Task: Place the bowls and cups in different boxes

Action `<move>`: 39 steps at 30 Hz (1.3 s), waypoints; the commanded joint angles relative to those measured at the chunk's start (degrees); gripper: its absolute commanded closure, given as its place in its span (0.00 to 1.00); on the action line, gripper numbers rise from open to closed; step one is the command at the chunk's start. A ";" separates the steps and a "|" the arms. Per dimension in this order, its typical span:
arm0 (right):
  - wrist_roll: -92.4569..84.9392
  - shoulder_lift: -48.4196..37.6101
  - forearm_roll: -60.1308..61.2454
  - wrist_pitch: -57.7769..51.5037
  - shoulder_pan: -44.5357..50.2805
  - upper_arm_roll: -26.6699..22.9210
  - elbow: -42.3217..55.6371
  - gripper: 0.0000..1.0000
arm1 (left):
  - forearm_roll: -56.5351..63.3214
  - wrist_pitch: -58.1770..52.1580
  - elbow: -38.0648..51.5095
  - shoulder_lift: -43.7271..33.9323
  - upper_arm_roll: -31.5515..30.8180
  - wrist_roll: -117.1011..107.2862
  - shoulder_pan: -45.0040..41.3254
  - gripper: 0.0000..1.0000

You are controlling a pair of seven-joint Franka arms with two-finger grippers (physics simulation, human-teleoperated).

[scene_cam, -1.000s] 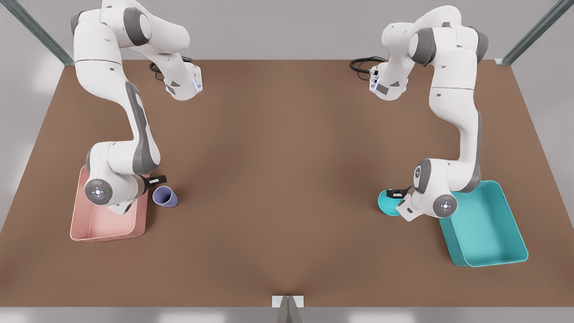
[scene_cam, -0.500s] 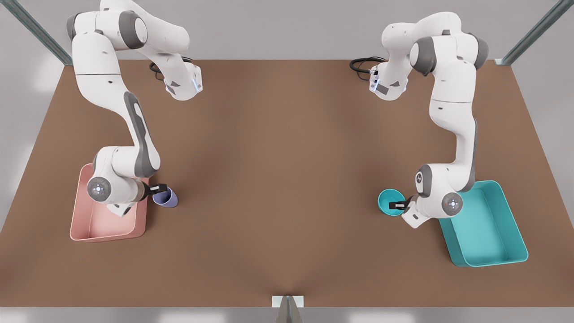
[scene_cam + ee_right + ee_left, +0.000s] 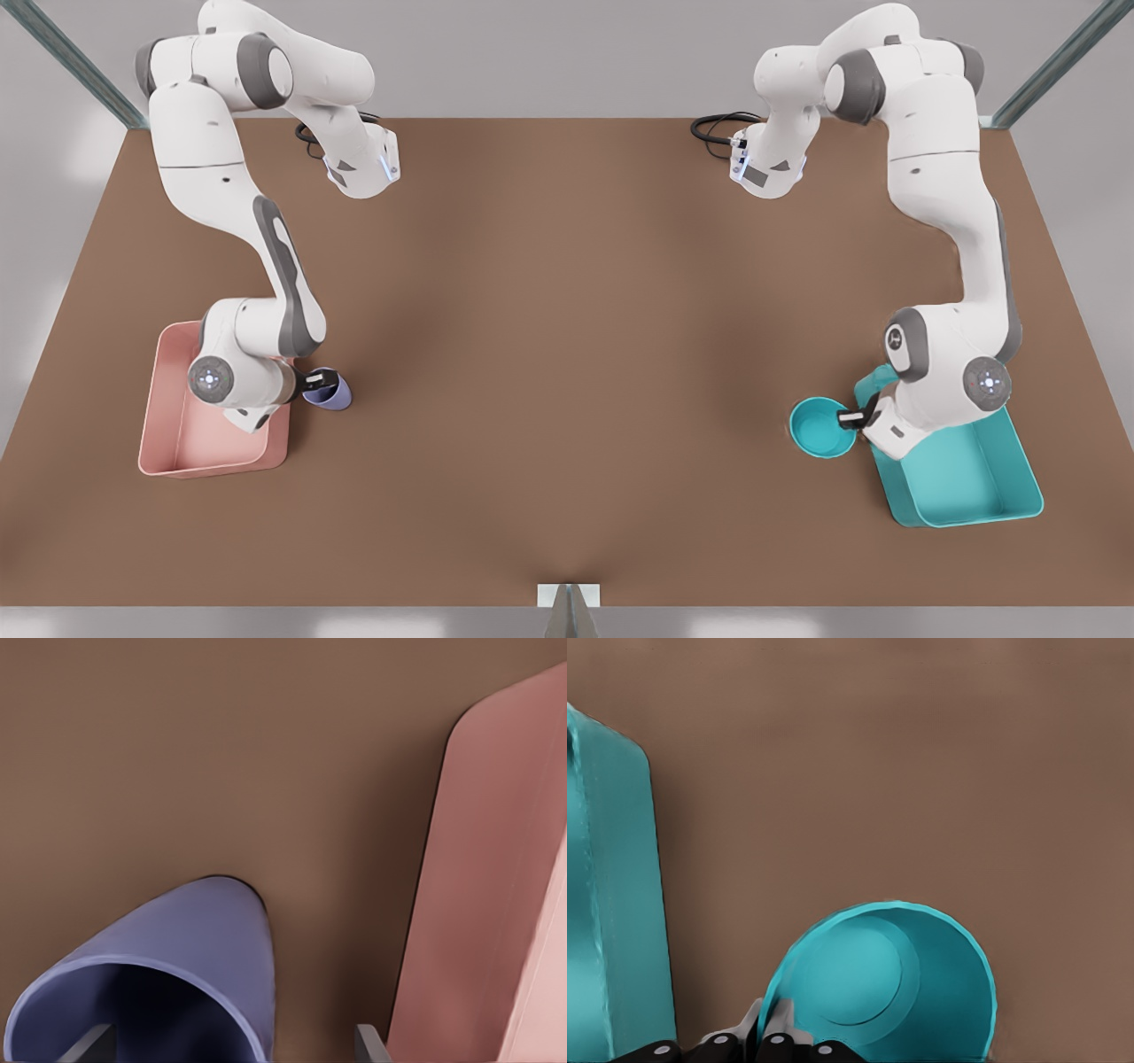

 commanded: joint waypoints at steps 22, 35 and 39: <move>-17.18 -13.74 1.65 -15.88 -6.90 -2.02 3.16 0.79 | 1.23 -6.10 2.72 2.99 11.03 8.68 8.89 0.00; -29.23 8.94 -1.43 1.44 -15.69 -3.25 14.42 0.79 | 11.60 -37.22 3.77 -20.31 -4.27 -3.81 -7.37 0.00; -28.80 9.47 -1.25 1.96 -16.22 -3.25 14.33 0.72 | 9.67 -39.24 3.77 -20.31 -4.27 -3.72 -7.11 0.00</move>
